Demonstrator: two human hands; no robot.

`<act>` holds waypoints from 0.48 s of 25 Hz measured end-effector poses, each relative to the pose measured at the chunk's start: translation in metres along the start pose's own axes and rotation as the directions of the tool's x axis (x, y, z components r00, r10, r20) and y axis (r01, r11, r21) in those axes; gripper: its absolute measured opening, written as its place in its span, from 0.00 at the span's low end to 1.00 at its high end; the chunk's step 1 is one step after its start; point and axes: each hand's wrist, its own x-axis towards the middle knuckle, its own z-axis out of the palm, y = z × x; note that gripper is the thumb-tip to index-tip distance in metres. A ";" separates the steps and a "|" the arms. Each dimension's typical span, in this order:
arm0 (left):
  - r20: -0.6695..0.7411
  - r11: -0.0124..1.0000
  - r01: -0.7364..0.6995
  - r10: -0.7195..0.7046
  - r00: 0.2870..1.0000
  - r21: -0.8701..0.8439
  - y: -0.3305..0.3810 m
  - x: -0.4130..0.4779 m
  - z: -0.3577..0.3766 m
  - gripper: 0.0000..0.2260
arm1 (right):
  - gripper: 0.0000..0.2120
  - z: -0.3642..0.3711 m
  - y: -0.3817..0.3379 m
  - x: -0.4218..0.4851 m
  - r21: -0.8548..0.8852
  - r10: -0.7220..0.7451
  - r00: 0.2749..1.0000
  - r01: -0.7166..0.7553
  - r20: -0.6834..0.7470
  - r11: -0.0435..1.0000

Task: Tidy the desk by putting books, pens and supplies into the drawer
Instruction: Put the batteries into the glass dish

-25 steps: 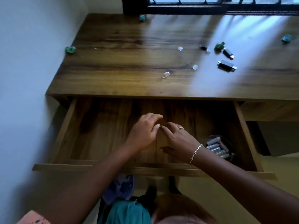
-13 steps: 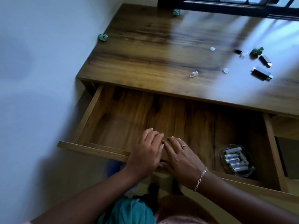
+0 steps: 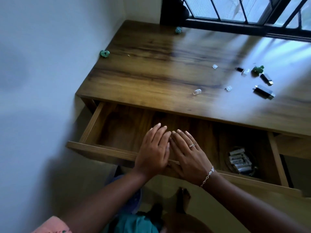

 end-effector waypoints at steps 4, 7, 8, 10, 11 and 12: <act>-0.034 0.998 -0.050 0.051 0.998 0.040 -0.014 0.040 0.015 0.19 | 0.40 0.009 0.030 0.030 -0.075 -0.048 0.997 0.044 -0.052 0.996; 0.012 0.995 -0.080 0.079 0.997 0.053 -0.026 0.070 0.026 0.22 | 0.46 0.014 0.054 0.054 -0.162 0.016 1.000 -0.017 -0.011 0.987; 0.046 0.992 -0.109 0.106 0.993 0.063 -0.031 0.077 0.029 0.25 | 0.46 0.016 0.060 0.060 -0.185 0.050 0.999 -0.050 -0.007 0.981; 0.134 0.970 -0.202 0.185 0.974 0.132 -0.044 0.086 0.031 0.33 | 0.45 0.019 0.071 0.070 -0.210 0.108 0.994 -0.107 -0.007 0.972; 0.182 0.948 -0.255 0.222 0.958 0.188 -0.049 0.089 0.031 0.38 | 0.45 0.020 0.074 0.075 -0.218 0.122 0.992 -0.120 -0.003 0.969; 0.216 0.927 -0.293 0.244 0.945 0.234 -0.053 0.093 0.030 0.40 | 0.45 0.019 0.077 0.080 -0.224 0.124 0.992 -0.122 -0.007 0.967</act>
